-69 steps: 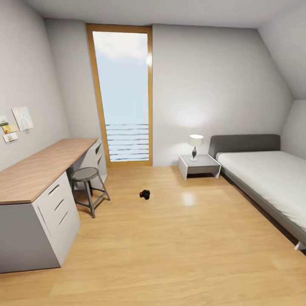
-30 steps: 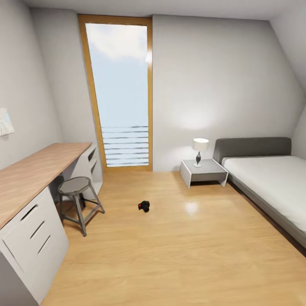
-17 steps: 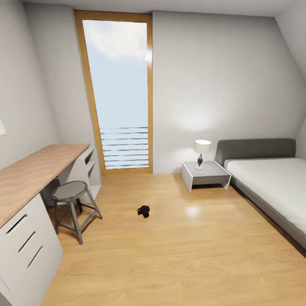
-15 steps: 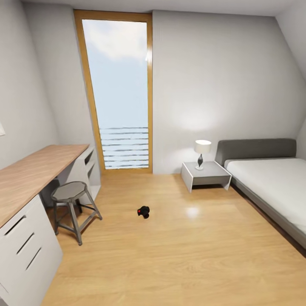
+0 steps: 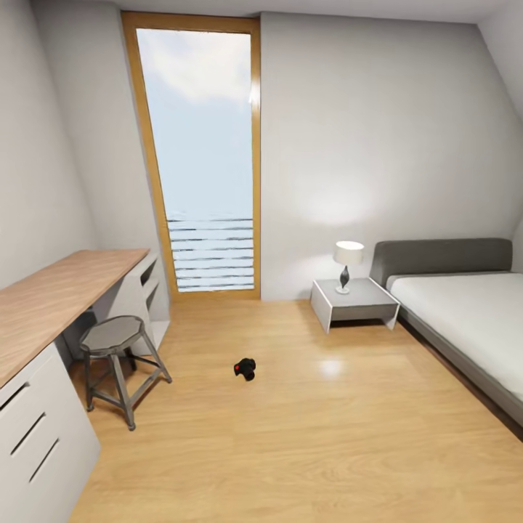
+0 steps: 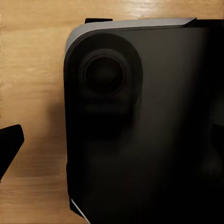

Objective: Attach the digital camera to the camera tripod in the bedroom.

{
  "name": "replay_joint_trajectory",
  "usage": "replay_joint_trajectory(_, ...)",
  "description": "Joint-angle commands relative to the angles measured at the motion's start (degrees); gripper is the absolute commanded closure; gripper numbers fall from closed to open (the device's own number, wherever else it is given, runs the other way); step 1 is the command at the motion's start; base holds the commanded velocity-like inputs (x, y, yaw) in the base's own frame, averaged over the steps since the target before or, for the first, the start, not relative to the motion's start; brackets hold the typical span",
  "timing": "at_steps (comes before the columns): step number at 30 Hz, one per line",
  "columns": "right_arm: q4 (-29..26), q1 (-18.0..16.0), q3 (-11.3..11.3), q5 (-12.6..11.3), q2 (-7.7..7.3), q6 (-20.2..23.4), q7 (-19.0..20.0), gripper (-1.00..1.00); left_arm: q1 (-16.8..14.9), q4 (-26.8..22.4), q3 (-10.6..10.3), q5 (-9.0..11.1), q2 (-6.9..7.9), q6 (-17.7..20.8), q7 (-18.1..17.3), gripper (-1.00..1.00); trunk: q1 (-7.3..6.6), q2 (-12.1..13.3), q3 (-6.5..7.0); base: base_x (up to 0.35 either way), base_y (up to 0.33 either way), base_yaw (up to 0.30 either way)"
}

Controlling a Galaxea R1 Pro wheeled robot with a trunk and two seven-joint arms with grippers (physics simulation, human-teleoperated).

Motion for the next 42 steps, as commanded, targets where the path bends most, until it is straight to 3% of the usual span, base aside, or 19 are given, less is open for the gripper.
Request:
replay_joint_trajectory(1, 0.0, 0.0, 0.0, 0.0, -0.02, -0.2, -0.1, -1.00, 0.0, -0.1, 0.0, 0.1, -0.01, -0.1, 0.0, -1.00, 0.02, 0.0, -0.04, 0.148, 0.000, 0.000)
replay_joint_trajectory(42, 0.0, 0.0, 0.0, 0.0, -0.23, -0.2, -0.1, -1.00, 0.0, -0.1, 0.0, 0.1, -0.01, -0.1, 0.0, -1.00, 0.02, 0.0, -0.04, 0.108, 0.000, 0.000)
